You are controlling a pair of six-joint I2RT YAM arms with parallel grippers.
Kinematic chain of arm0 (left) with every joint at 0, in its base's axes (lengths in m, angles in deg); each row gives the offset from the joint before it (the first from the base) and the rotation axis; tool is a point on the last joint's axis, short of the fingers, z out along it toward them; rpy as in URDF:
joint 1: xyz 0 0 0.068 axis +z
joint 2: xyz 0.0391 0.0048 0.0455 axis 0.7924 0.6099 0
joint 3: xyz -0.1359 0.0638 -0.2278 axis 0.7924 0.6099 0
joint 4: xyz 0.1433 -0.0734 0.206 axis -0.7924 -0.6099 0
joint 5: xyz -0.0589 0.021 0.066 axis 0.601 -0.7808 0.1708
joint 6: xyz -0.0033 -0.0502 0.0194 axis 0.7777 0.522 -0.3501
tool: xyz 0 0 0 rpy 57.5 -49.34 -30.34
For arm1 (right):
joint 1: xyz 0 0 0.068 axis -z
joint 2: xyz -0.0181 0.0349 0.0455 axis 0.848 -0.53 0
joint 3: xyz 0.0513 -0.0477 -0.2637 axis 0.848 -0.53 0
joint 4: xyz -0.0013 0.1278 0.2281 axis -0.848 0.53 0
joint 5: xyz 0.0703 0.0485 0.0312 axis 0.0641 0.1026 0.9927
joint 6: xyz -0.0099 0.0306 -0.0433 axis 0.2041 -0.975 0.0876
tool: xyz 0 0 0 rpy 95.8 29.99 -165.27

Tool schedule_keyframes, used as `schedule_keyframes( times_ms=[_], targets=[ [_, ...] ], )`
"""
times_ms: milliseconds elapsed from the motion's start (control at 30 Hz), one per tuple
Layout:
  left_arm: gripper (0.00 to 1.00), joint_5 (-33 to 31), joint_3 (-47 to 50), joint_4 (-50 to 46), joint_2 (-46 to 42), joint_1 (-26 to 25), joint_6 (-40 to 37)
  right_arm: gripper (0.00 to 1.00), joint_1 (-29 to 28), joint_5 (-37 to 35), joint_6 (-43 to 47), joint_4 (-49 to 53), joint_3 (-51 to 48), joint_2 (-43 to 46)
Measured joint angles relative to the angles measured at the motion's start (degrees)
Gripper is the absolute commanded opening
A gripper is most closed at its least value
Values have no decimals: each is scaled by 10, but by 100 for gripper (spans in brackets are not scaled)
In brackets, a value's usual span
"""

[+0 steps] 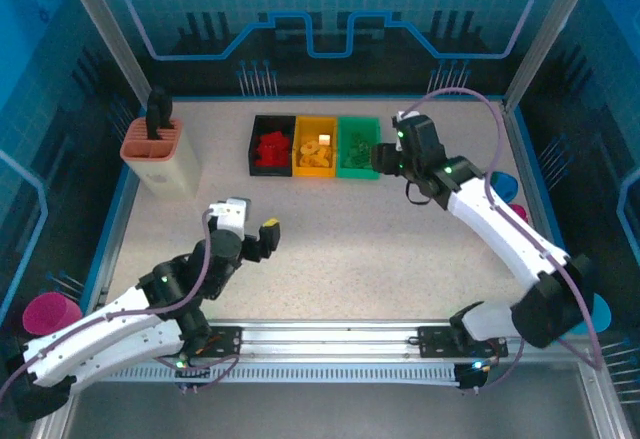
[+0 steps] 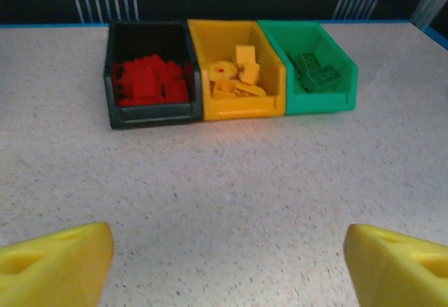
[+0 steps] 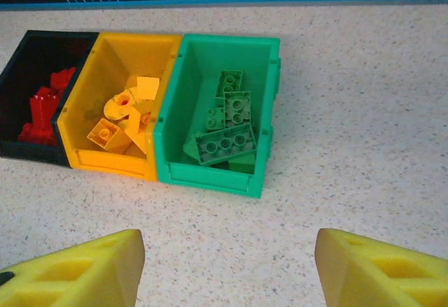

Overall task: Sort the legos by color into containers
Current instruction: Place the lego in the container, then reset both arms

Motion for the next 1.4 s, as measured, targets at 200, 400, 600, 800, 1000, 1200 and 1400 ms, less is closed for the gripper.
schedule_keyframes(
  times_ms=[200, 400, 600, 800, 1000, 1200, 1400],
  targets=[
    [99, -77, -9, 38, 45, 0, -60, 100, 0, -11, 56, -95, -170, 151],
    [99, -138, -7, 82, 80, 0, -116, 100, 0, -36, 104, -188, -358, 330],
    [99, -171, 13, 121, 90, 16, -155, 100, 0, -87, 112, -179, -436, 470],
    [99, -183, 37, 139, 90, 53, -171, 100, 0, -137, 112, -134, -477, 555],
    [99, -182, 101, 187, 92, 102, -180, 100, 0, -167, 125, -117, -520, 587],
    [99, -172, 136, 230, 127, 151, -179, 100, 1, -172, 165, -184, -565, 539],
    [99, -137, 180, 318, 172, 207, -177, 100, 32, -163, 191, -333, -641, 474]
  ],
)
